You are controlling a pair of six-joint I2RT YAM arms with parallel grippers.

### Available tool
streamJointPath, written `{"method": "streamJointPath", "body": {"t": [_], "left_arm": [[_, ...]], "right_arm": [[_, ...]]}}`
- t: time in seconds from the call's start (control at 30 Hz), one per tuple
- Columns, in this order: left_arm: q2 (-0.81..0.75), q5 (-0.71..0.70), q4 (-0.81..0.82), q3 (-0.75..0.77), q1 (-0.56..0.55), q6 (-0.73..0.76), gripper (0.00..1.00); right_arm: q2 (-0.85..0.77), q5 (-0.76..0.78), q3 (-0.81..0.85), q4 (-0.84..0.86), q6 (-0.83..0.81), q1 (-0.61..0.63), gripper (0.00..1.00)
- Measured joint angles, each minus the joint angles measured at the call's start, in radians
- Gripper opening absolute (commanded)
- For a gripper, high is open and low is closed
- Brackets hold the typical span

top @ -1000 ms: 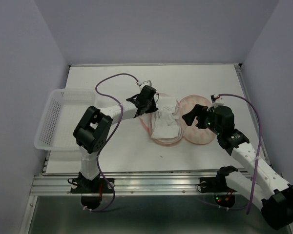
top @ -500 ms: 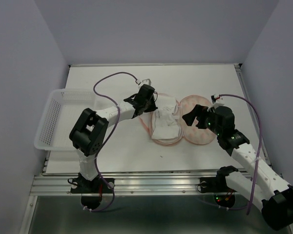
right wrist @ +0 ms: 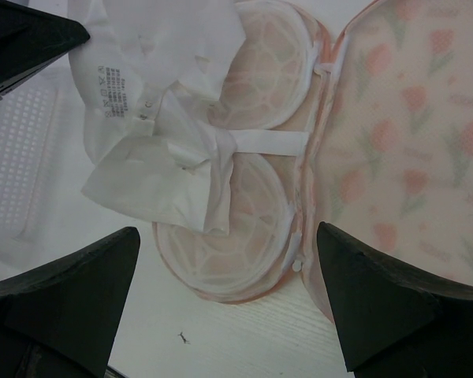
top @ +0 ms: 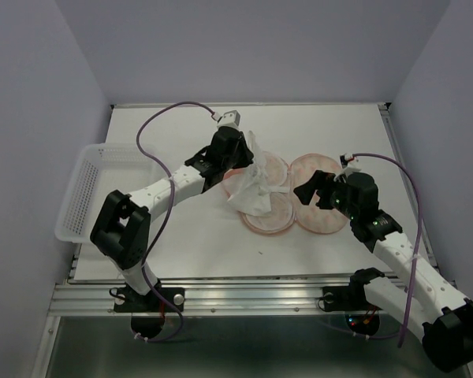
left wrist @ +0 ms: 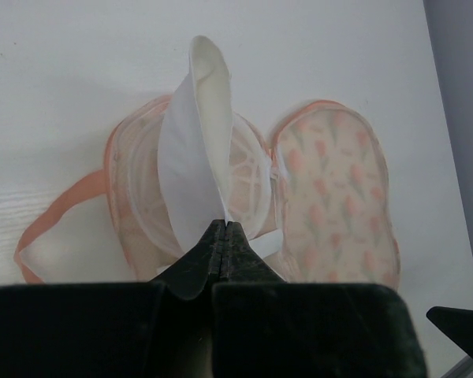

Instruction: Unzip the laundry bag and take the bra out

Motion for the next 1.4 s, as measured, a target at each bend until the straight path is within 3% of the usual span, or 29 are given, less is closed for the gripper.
{"method": "streamJointPath", "body": {"t": [0.4,0.6,1.1,1.4], "left_arm": [[-0.149,0.002,-0.02,-0.018,0.02,0.034,0.0],[-0.239,0.016,-0.066,-0.018,0.085,0.058,0.0],[-0.635,0.001,-0.382,-0.051,0.423,0.182,0.0],[-0.719,-0.105,-0.571,-0.063,0.632,0.272,0.0]], "right_arm": [[0.002,-0.06,0.0,0.026,-0.001,0.0,1.0],[0.011,-0.088,0.0,0.04,-0.005,0.0,1.0],[0.075,-0.208,0.0,0.123,-0.013,0.0,1.0],[0.105,-0.266,-0.017,0.18,-0.014,0.011,1.0]]}}
